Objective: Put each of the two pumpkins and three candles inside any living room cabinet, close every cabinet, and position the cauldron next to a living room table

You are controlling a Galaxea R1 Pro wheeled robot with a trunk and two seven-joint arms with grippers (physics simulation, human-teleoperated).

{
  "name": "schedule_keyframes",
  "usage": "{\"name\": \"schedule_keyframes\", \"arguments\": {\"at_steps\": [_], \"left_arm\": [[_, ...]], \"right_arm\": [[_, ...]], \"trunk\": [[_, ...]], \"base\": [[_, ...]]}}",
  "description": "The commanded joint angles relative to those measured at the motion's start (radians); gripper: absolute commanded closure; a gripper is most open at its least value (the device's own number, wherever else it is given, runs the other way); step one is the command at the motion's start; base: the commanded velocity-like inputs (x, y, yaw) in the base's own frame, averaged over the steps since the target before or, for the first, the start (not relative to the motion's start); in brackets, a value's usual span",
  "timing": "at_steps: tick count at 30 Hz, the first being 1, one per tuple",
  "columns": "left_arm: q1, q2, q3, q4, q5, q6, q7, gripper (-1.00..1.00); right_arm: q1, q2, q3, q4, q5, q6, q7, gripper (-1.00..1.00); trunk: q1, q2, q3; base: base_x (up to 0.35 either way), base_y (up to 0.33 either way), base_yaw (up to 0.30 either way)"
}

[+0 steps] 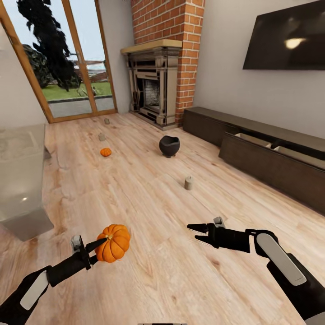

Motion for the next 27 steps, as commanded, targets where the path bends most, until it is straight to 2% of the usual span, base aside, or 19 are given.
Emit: {"name": "schedule_keyframes", "arguments": {"at_steps": [1, 17, 27], "left_arm": [[-0.001, 0.000, 0.001, 0.000, 0.010, 0.011, -0.002, 1.00], [-0.001, 0.000, -0.001, 0.000, 0.010, 0.011, 0.001, 1.00], [-0.001, -0.001, -0.001, 0.000, 0.010, 0.011, -0.001, 1.00]], "right_arm": [[0.000, -0.001, 0.001, 0.000, 0.010, 0.001, 0.011, -1.00], [0.000, -0.001, 0.002, 0.000, 0.011, 0.001, 0.010, -1.00], [0.000, -0.001, 0.002, -0.001, 0.011, 0.001, 0.011, -1.00]], "trunk": [[0.000, 0.000, 0.000], [0.000, 0.000, 0.018], [0.000, 0.000, 0.029]], "base": [[0.332, -0.082, 0.218], [0.339, -0.019, 0.219], [0.320, -0.098, 0.219]]}}
